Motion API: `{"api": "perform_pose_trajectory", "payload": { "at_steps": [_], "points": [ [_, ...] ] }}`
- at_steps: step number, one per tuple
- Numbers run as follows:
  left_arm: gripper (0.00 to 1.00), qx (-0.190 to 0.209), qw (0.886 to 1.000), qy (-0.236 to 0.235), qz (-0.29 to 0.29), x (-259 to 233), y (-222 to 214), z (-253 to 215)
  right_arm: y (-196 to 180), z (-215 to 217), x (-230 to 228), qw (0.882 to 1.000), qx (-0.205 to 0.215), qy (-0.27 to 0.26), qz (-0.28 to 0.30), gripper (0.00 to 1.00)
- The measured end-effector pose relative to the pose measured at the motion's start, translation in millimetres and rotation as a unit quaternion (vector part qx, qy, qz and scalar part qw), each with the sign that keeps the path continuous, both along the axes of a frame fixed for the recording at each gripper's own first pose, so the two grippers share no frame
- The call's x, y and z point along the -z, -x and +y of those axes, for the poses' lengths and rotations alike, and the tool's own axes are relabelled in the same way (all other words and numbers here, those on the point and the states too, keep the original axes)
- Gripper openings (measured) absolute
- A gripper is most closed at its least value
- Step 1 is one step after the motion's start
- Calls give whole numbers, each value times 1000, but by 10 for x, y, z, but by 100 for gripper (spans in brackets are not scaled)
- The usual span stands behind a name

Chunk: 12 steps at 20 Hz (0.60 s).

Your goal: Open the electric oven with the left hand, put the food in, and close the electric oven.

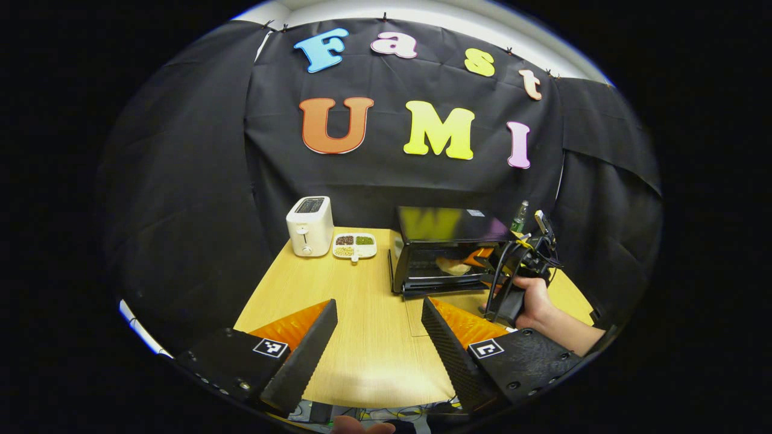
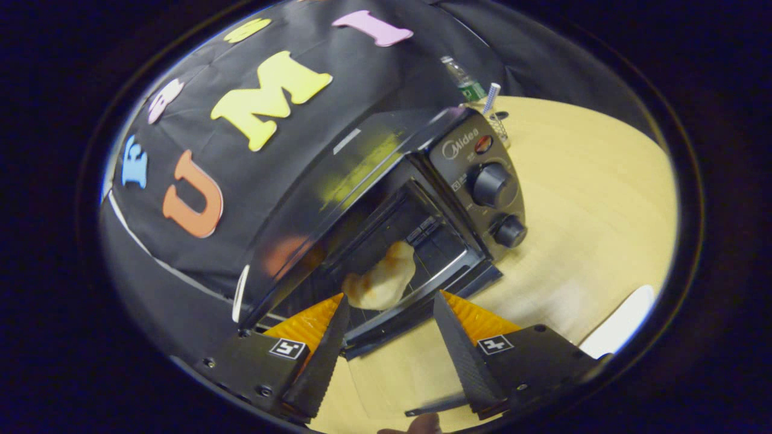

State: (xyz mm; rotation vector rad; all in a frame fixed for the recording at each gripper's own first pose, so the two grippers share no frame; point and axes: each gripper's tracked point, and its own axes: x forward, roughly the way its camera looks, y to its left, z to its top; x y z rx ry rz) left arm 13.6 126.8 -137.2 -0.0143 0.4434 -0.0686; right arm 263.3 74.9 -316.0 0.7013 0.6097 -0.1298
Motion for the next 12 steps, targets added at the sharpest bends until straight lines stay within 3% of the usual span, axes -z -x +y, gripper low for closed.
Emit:
{"api": "perform_pose_trajectory", "payload": {
  "at_steps": [7,9,12],
  "points": [
    [93,3,1000,26,-11,193,-43,-284,1064,-121,-504,986,-81,144,20,83],
    [93,2,1000,28,-13,240,-60,-345,1310,-210,-683,980,-92,178,15,92],
    [93,0,999,33,-8,369,-103,-424,1585,-397,-1002,967,-95,235,-8,93]
  ]
}}
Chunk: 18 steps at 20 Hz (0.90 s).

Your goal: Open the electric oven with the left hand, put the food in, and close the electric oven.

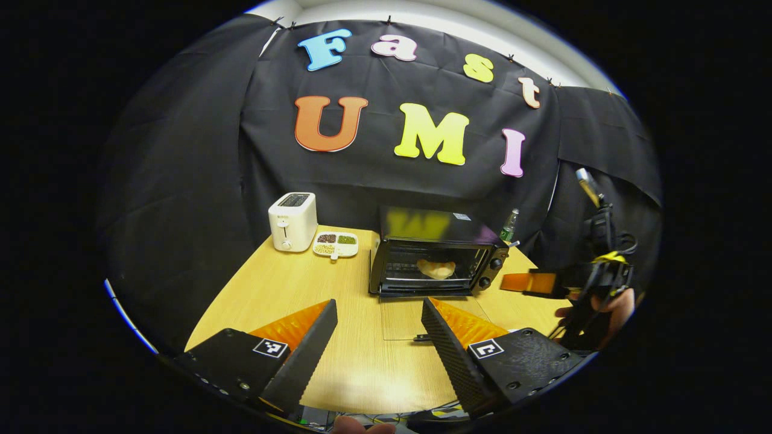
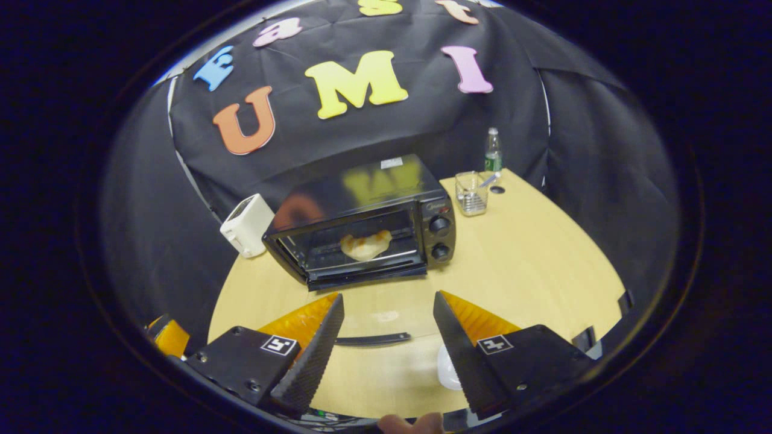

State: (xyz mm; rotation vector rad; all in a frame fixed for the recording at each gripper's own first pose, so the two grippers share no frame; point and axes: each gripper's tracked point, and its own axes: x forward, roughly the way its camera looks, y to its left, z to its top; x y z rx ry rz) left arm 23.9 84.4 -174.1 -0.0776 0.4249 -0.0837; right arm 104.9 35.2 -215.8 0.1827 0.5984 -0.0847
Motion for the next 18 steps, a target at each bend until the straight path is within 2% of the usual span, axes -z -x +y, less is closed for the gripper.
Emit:
{"api": "perform_pose_trajectory", "payload": {
  "at_steps": [4,9,13,18],
  "points": [
    [94,15,999,21,41,360,-24,-283,319,-252,-363,999,4,21,-45,93],
    [95,57,994,25,85,1005,44,-856,675,-641,-490,996,22,32,-75,93],
    [95,79,992,13,95,1475,-15,-1257,858,-1010,-403,994,33,76,-70,94],
    [95,65,991,-3,121,2046,-210,-1509,964,-1322,-169,995,37,86,-30,94]
  ]
}}
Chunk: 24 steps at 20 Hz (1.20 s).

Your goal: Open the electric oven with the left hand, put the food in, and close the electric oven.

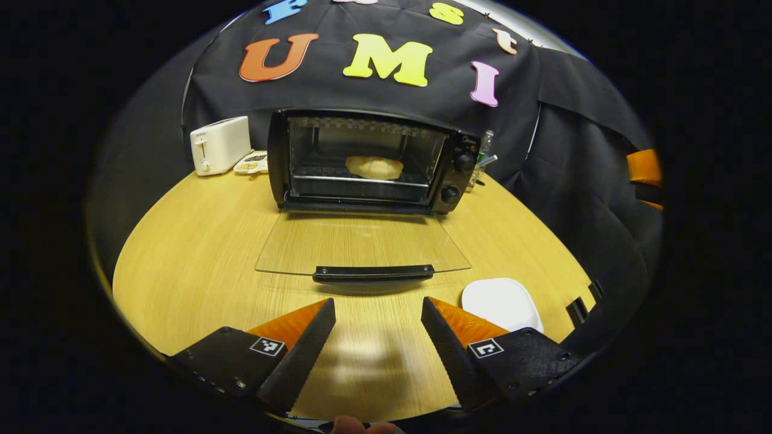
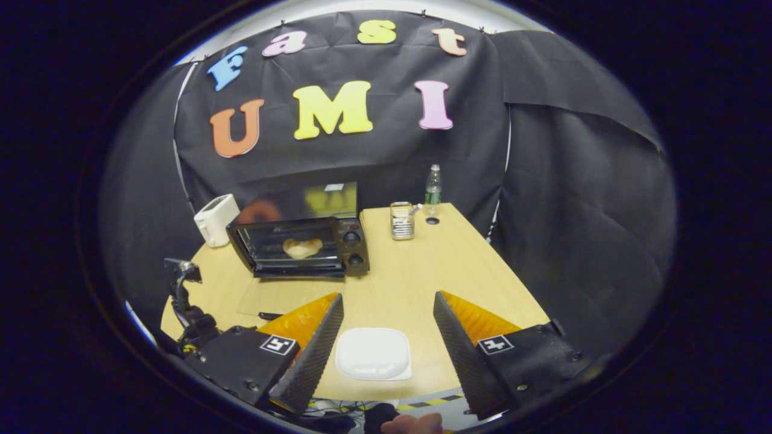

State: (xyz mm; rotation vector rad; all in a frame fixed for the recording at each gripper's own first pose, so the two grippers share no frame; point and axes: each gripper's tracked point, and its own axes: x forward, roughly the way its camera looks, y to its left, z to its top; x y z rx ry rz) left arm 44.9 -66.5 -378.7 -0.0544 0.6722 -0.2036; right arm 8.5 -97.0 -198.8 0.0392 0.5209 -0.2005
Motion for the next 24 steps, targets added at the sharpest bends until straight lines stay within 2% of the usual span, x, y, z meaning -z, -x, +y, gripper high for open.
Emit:
{"api": "perform_pose_trajectory", "payload": {
  "at_steps": [4,11,15,19,24],
  "points": [
    [95,-15,1000,-7,5,179,-113,-128,-71,-148,97,1000,-3,-15,18,94],
    [95,-55,998,-18,39,438,-234,-41,-345,-210,101,999,-31,-23,12,94],
    [95,-43,998,-43,28,418,-278,-43,-442,-294,224,999,-27,-34,16,94],
    [95,-45,998,-37,25,358,-288,-47,-494,-277,207,999,-31,-36,13,94],
    [95,-47,998,-29,-6,-51,-369,-47,-511,-290,86,999,-22,-45,-2,94]
  ]
}}
